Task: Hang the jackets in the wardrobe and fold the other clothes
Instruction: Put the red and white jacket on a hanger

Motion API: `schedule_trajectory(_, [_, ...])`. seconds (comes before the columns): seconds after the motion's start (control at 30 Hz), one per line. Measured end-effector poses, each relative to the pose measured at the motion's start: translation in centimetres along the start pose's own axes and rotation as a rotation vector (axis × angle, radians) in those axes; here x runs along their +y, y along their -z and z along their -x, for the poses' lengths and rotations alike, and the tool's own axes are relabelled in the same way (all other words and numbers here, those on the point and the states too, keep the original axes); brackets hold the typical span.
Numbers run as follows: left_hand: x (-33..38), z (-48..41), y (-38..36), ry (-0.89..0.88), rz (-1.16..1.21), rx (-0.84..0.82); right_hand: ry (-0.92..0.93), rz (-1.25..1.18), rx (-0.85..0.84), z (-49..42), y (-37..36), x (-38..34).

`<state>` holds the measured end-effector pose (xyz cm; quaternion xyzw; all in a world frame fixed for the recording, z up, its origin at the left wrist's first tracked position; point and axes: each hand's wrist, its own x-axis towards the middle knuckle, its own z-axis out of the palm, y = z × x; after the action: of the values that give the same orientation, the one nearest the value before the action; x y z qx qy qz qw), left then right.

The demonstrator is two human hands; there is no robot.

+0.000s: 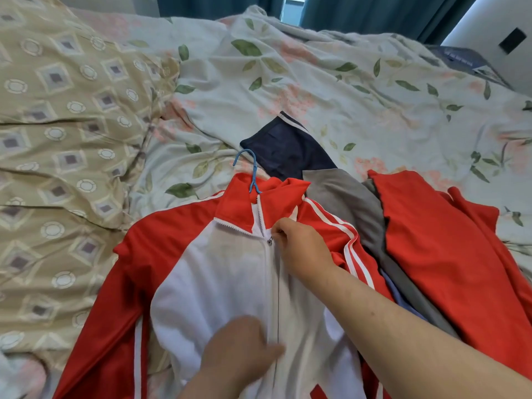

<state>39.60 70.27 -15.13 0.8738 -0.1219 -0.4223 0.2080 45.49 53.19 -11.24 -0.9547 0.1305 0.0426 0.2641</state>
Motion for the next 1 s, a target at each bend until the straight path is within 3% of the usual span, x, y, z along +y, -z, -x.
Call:
schedule_trajectory(0.07, [0.9, -1.3, 1.6, -0.015, 0.089, 0.224, 0.013, 0.002, -0.012, -0.4, 0.0, 0.1])
schedule_trajectory(0.1, [1.5, -2.0, 1.9, -0.029, 0.075, 0.247, 0.022, 0.030, -0.028, -0.6, -0.1, 0.1])
schedule_trajectory(0.2, [1.8, -3.0, 2.0, -0.055, -0.038, 0.168, 0.059, 0.169, -0.082, -1.1, -0.2, 0.0])
schedule_trajectory(0.27, [1.0, -3.0, 1.4, -0.048, -0.064, 0.096, 0.056, 0.203, -0.019, -2.0, 0.2, 0.0])
schedule_trajectory(0.37, [-0.1, -2.3, 0.7, -0.011, -0.050, -0.021, 0.022, 0.149, 0.137, -4.3, 1.0, -0.2])
schedule_trajectory(0.5, [0.4, -1.9, 1.0, 0.036, -0.057, -0.093, 0.050, 0.032, 0.011, -5.4, -0.5, -0.4])
schedule_trajectory(0.57, [1.3, -1.8, 2.5, 0.010, -0.098, -0.108, 0.039, -0.071, 0.113, -4.9, -1.0, 0.3])
schedule_trajectory(0.63, [1.9, -2.2, 5.2, -0.029, -0.140, 0.029, 0.042, -0.032, 0.207, -4.5, -1.0, 1.4])
schedule_trajectory(0.73, [1.0, -4.8, 10.0, -0.253, -0.052, 0.621, 0.012, 0.097, 0.093, -4.4, -1.1, 2.6])
schedule_trajectory(0.77, [0.4, -5.9, 11.4, -0.296, -0.091, 0.733, -0.015, 0.114, 0.057, -4.5, -1.3, 2.6])
schedule_trajectory(0.9, [-3.0, -8.9, 13.1, -0.137, -0.230, 0.676, -0.174, 0.077, 0.034, -5.0, -2.0, 2.1])
schedule_trajectory(1.0, [-5.0, -8.7, 12.2, -0.202, -0.204, 0.692, -0.233, 0.052, 0.057, -4.0, -2.7, 1.7])
